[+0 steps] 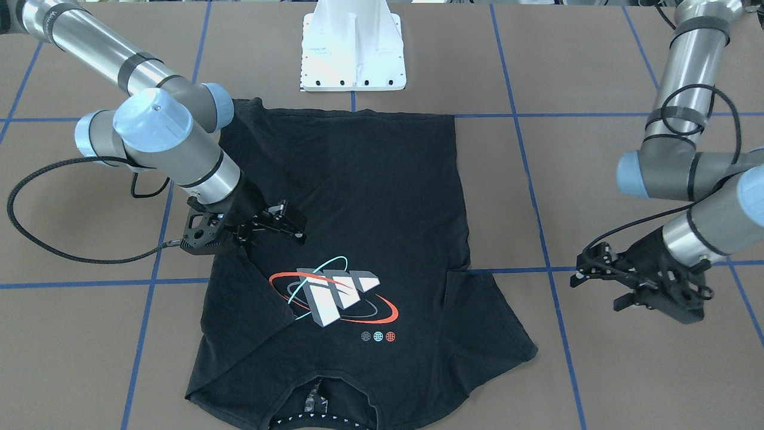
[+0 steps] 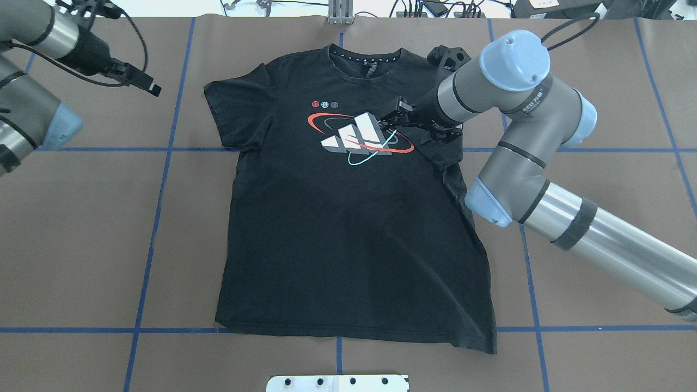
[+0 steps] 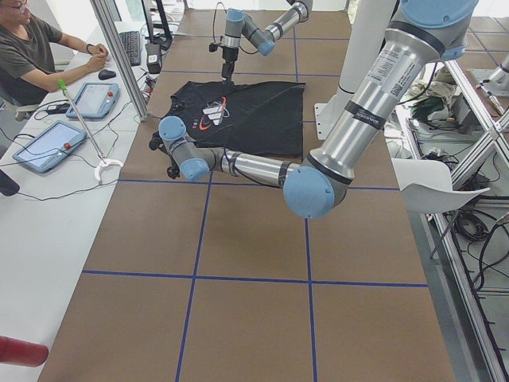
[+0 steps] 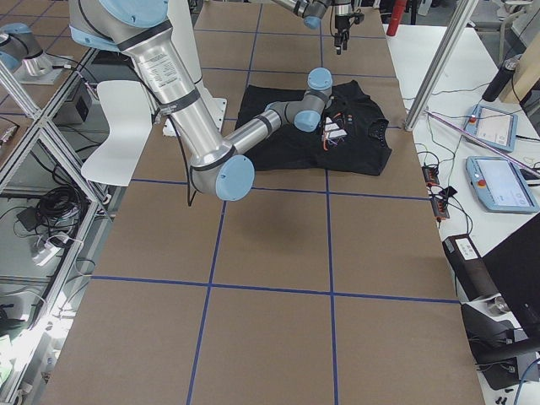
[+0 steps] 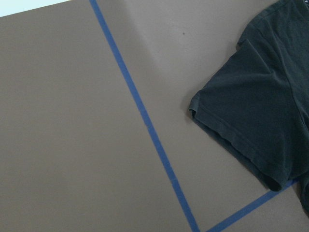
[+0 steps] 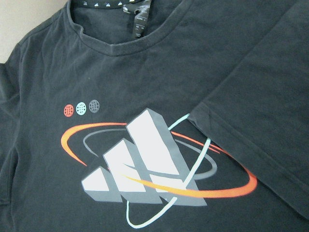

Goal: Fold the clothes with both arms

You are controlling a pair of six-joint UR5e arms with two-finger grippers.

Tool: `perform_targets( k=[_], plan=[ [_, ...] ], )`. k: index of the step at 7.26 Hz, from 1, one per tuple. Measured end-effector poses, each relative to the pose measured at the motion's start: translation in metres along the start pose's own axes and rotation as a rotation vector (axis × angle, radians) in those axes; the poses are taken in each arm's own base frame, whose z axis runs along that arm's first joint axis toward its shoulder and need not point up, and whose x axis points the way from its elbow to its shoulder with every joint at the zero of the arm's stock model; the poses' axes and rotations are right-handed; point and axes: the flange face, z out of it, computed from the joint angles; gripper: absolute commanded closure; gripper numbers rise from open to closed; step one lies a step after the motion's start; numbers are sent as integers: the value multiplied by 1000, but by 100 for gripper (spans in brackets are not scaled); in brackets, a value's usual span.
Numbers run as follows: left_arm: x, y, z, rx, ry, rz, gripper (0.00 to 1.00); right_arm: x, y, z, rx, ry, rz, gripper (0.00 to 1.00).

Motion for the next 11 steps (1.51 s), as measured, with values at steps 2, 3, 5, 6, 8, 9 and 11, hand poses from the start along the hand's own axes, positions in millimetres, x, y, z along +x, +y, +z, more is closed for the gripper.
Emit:
perform_targets(
  k=[2, 3, 5, 6, 8, 9, 11],
  plan=[
    [5, -16, 34, 37, -54, 32, 18, 22, 10, -10, -4, 2, 1, 0],
    [7, -22, 47, 52, -63, 46, 21, 29, 12, -11, -5, 4, 2, 0],
    [17, -29, 75, 79, -42, 43, 36, 40, 15, -12, -6, 12, 7, 0],
    [18, -27, 84, 94, -35, 38, 40, 44, 15, -11, -5, 17, 9, 0],
    [19, -24, 93, 114, -40, 33, 41, 47, 15, -10, -3, 22, 11, 0],
    [20, -27, 95, 125, -50, 29, 41, 49, 15, -10, -1, 25, 12, 0],
    [26, -32, 107, 153, -59, -2, 52, 50, 15, -9, 4, 27, 13, 0]
  ],
)
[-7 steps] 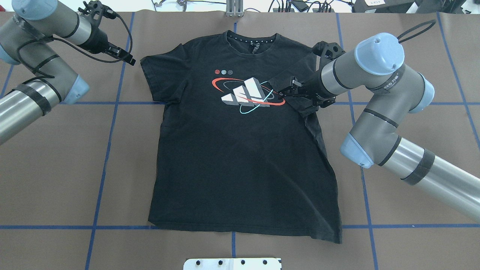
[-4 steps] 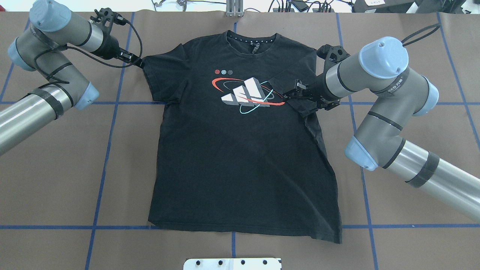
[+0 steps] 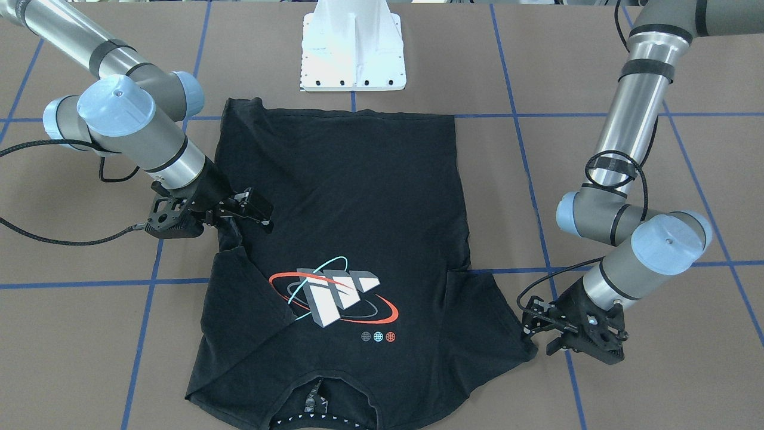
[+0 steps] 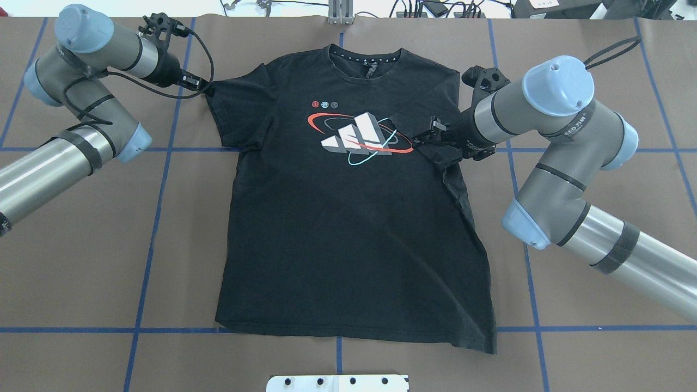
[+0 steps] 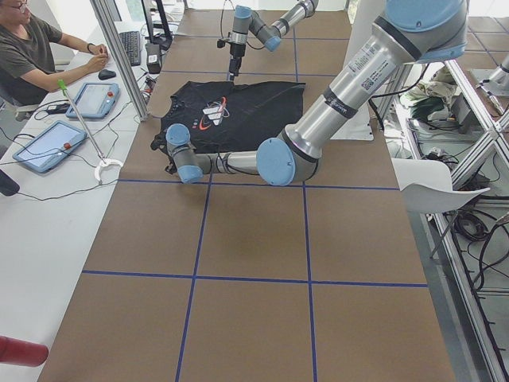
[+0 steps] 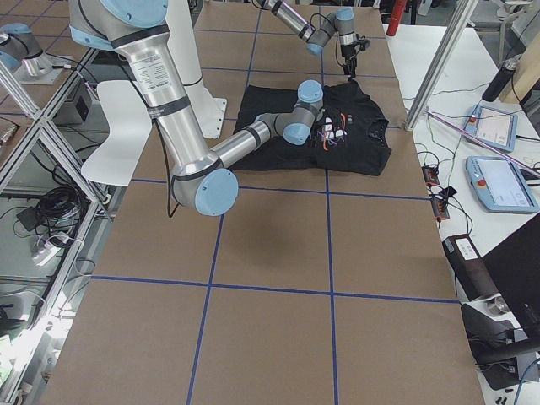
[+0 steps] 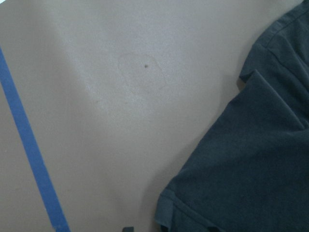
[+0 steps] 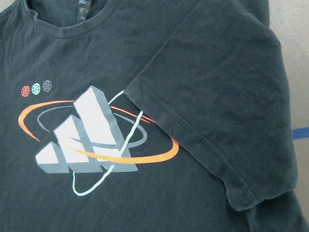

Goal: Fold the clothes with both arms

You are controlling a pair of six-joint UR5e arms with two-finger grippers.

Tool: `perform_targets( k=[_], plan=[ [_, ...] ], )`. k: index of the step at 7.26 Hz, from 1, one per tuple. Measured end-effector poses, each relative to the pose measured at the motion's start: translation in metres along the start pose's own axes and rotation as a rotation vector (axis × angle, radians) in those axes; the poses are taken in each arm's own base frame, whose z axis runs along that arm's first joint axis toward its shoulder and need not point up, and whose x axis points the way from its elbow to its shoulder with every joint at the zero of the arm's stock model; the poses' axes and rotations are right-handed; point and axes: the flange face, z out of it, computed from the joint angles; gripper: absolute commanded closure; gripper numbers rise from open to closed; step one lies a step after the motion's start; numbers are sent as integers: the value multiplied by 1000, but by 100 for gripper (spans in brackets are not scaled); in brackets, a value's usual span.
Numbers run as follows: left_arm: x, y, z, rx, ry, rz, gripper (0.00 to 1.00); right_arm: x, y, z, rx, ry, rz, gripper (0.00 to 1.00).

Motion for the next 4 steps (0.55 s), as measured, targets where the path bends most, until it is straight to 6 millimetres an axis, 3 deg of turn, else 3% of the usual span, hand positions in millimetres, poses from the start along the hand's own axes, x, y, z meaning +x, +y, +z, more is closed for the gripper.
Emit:
perform_targets(
  k=[2, 4],
  plan=[
    [4, 2, 9, 13, -5, -22, 100, 1, 0, 0, 1, 1, 0, 0],
    [4, 1, 9, 18, -5, -25, 100, 1, 0, 0, 2, 1, -1, 0]
  ],
)
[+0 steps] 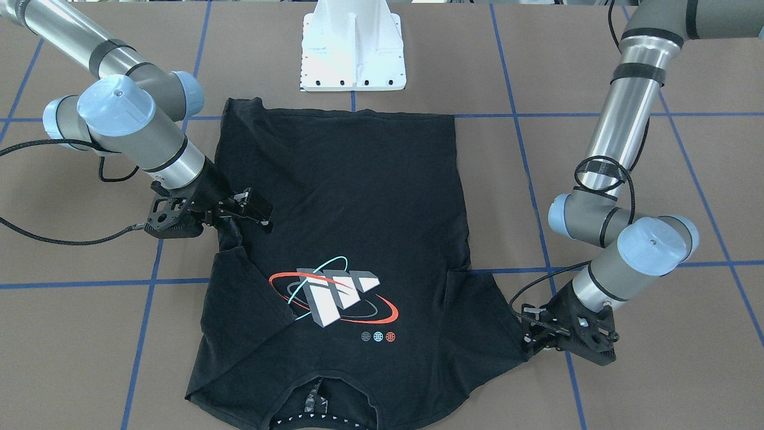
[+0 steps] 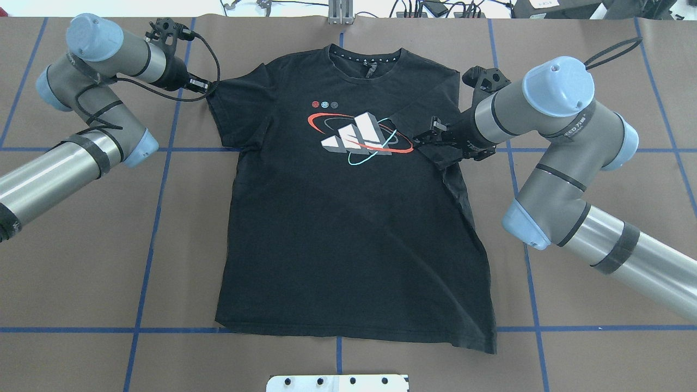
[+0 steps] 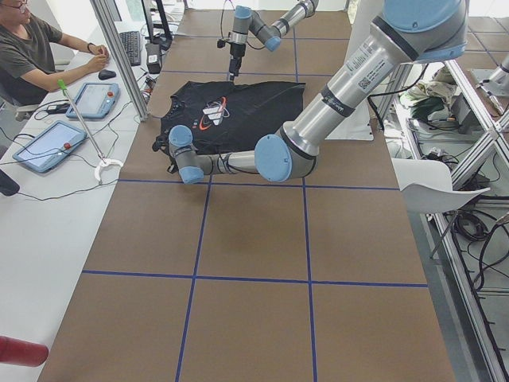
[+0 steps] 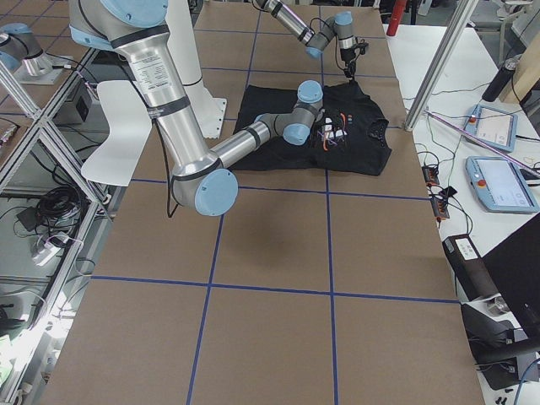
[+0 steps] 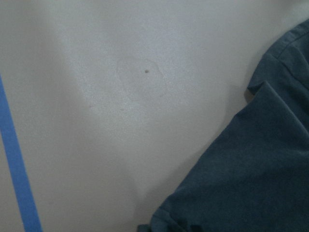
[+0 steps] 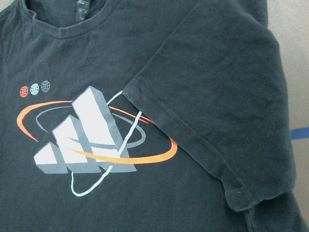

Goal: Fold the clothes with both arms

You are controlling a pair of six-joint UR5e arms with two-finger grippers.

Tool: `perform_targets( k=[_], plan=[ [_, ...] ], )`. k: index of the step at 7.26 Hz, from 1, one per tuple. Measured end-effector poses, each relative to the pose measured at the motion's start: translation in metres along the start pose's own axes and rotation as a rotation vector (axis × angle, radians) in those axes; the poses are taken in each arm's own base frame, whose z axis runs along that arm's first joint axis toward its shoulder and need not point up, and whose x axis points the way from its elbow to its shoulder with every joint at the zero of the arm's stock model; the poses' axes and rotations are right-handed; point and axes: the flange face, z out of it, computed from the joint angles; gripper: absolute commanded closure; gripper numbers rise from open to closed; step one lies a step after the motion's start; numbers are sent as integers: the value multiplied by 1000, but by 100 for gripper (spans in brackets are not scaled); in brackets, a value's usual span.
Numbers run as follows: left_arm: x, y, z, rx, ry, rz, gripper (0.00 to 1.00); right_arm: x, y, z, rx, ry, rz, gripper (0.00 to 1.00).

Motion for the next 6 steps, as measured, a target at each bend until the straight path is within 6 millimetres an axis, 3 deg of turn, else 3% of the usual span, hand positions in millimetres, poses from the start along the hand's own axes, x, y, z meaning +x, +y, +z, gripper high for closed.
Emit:
perform_targets(
  k=[1, 3, 4, 5, 6],
  plan=[
    [6, -6, -9, 18, 15, 7, 100, 0, 0, 0, 0, 0, 0, 0],
    [25, 5, -43, 61, 75, -33, 100, 0, 0, 0, 0, -1, 0, 0],
    [45, 4, -59, 81, 113, -103, 100, -1, 0, -1, -1, -3, -1, 0],
    [79, -3, -66, 82, 153, -181, 100, -2, 0, -3, -2, -8, -3, 0],
    [129, -15, -62, 65, 180, -243, 100, -4, 1, -6, -3, -13, -5, 0]
  ],
)
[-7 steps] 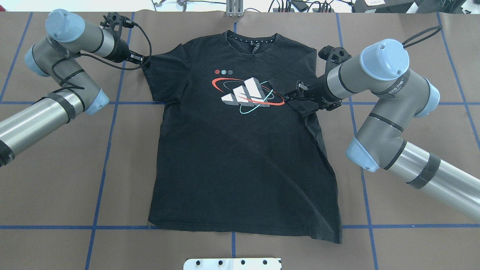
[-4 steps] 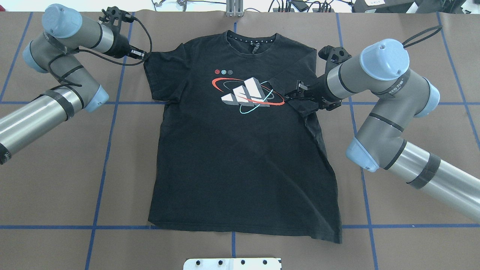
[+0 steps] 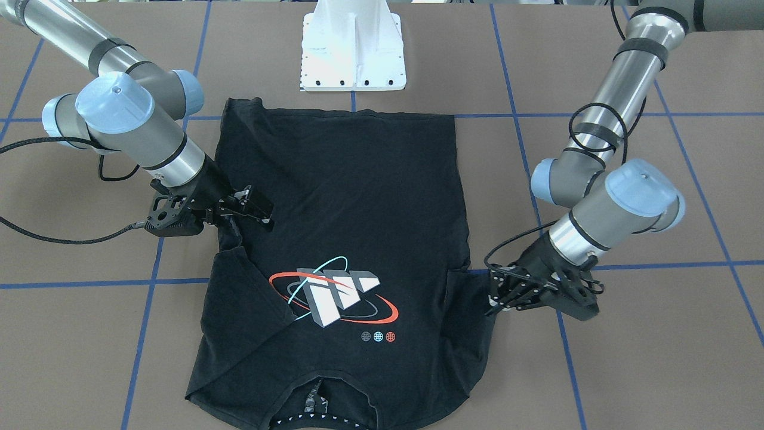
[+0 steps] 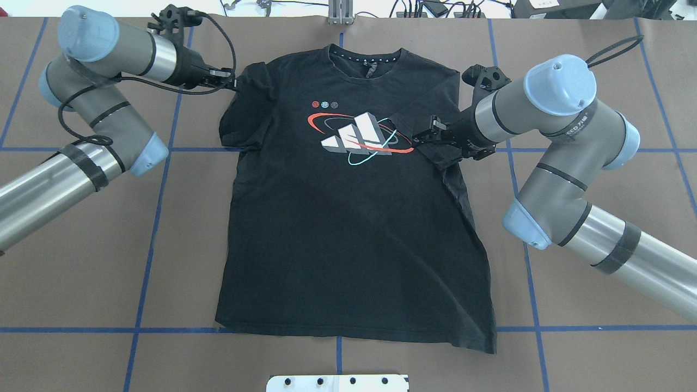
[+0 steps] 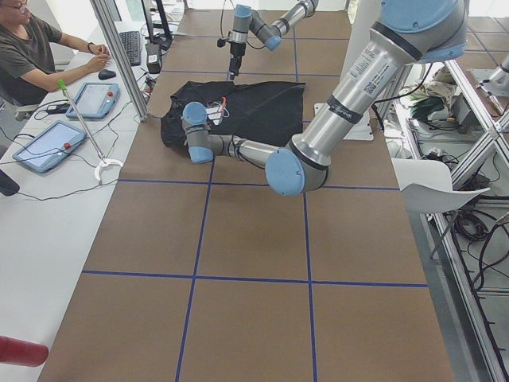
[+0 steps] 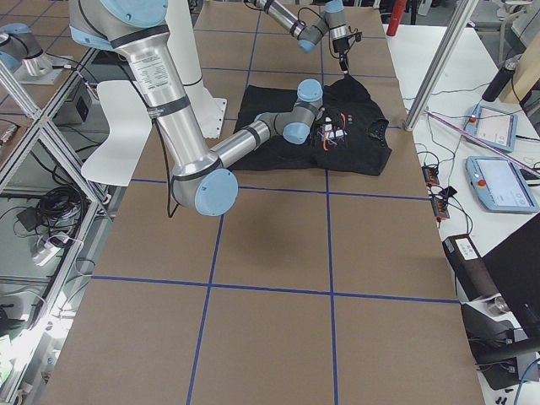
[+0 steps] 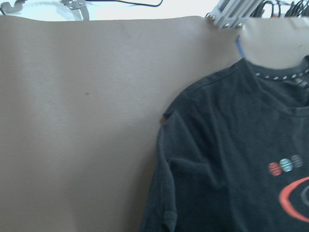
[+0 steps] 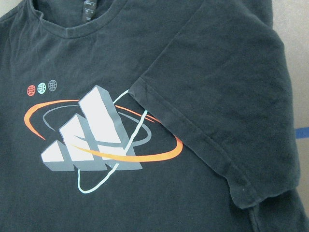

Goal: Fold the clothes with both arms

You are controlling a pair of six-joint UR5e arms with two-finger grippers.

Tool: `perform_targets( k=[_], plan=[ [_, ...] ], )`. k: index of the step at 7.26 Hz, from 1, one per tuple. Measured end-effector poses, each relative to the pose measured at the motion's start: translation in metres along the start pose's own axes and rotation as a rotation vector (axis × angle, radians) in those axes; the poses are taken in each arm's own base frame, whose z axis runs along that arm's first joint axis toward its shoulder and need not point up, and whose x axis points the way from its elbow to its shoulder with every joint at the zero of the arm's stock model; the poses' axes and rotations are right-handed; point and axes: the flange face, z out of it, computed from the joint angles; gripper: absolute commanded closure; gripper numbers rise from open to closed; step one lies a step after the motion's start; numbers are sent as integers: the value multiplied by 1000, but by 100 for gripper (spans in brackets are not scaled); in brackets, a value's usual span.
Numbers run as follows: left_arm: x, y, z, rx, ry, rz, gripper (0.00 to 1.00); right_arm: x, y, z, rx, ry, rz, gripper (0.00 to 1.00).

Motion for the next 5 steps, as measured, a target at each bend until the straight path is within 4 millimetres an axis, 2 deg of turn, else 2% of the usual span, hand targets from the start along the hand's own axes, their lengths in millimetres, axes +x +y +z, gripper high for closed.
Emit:
perform_targets(
  k=[1, 2, 3, 4, 5],
  plan=[
    [48, 0, 18, -12, -1, -40, 100, -1, 1, -1, -2, -3, -1, 0],
    [88, 1, 36, -13, -24, -66, 100, -1, 1, -1, -5, -4, -2, 0],
    [106, 5, 53, 2, -61, -81, 100, -1, 1, -1, -5, -4, -2, 0],
    [109, 10, 66, 21, -96, -87, 63, -2, 1, -1, -4, -4, -2, 0],
    [110, 13, 75, 32, -116, -89, 2, -2, 1, 0, -2, -2, -2, 0]
  ],
)
